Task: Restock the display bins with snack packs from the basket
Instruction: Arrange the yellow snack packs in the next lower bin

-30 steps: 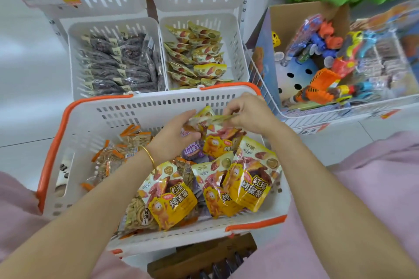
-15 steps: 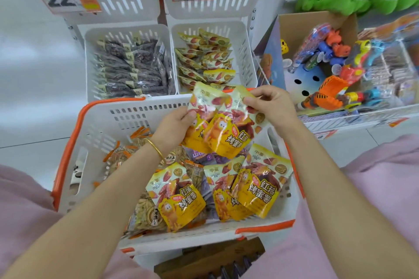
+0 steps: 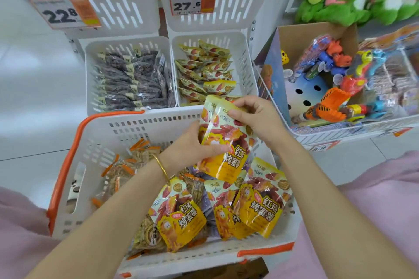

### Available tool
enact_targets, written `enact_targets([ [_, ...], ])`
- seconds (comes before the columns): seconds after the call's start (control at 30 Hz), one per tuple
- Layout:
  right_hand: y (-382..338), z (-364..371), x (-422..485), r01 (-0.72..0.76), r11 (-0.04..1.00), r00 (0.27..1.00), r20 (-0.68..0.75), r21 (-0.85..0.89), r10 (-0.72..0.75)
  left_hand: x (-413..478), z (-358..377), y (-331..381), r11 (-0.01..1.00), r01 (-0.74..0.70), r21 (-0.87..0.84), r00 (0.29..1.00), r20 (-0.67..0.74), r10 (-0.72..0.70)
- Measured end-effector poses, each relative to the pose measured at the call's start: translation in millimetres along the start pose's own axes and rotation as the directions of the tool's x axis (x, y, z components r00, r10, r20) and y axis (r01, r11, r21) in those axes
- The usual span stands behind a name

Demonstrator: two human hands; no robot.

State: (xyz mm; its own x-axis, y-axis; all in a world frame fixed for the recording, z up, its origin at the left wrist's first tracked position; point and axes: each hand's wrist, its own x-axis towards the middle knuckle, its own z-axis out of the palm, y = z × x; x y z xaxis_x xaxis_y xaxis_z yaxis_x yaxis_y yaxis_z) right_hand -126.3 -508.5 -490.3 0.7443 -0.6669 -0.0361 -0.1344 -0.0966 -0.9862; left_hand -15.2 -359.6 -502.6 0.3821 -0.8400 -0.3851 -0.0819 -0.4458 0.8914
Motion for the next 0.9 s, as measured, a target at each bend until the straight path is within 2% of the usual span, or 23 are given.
enact_targets([
  [0.1, -1, -3, 4, 0.014, 1.0, 0.999, 0.035, -0.028, -0.013, 7, -1, 1, 1.0, -0.024, -0.019, 1.0, 0.0, 0.024],
  [0.17, -3, -11, 13, -0.034, 0.999, 0.996, 0.077, -0.029, 0.036, 13, -6, 7, 0.997, -0.081, 0.002, 0.997, 0.005, 0.081],
  [0.27, -13, -32, 32, -0.083, 0.977, 0.948, 0.285, -0.198, 0.139, 32, -16, 20, 0.982, -0.173, 0.076, 0.985, -0.002, 0.174],
  [0.33, -21, -43, 45, -0.079, 0.95, 0.912, 0.363, -0.301, 0.191, 47, -21, 34, 0.959, -0.236, 0.16, 0.971, 0.009, 0.237],
  [0.4, -30, -50, 56, -0.037, 0.922, 0.937, 0.308, -0.386, 0.167, 65, -24, 49, 0.932, -0.272, 0.239, 0.961, 0.015, 0.276],
  [0.5, -43, -59, 76, 0.086, 0.856, 0.986, 0.168, -0.509, 0.0, 95, -25, 71, 0.896, -0.331, 0.297, 0.937, -0.01, 0.349],
  [0.57, -45, -70, 90, 0.115, 0.81, 0.993, 0.054, -0.575, -0.103, 117, -26, 80, 0.86, -0.391, 0.327, 0.898, -0.067, 0.434],
  [0.63, -41, -80, 101, 0.062, 0.754, 0.978, -0.112, -0.654, -0.177, 138, -30, 83, 0.825, -0.371, 0.427, 0.855, -0.191, 0.483],
  [0.7, -32, -84, 108, -0.033, 0.689, 0.944, -0.249, -0.724, -0.218, 157, -34, 75, 0.792, -0.287, 0.539, 0.827, -0.278, 0.489],
  [0.8, -13, -77, 120, -0.134, 0.6, 0.915, -0.332, -0.789, -0.232, 181, -31, 50, 0.703, -0.23, 0.673, 0.849, -0.215, 0.483],
  [0.9, 8, -62, 132, -0.154, 0.558, 0.906, -0.342, -0.816, -0.251, 199, -21, 30, 0.591, -0.243, 0.769, 0.844, -0.132, 0.52],
])
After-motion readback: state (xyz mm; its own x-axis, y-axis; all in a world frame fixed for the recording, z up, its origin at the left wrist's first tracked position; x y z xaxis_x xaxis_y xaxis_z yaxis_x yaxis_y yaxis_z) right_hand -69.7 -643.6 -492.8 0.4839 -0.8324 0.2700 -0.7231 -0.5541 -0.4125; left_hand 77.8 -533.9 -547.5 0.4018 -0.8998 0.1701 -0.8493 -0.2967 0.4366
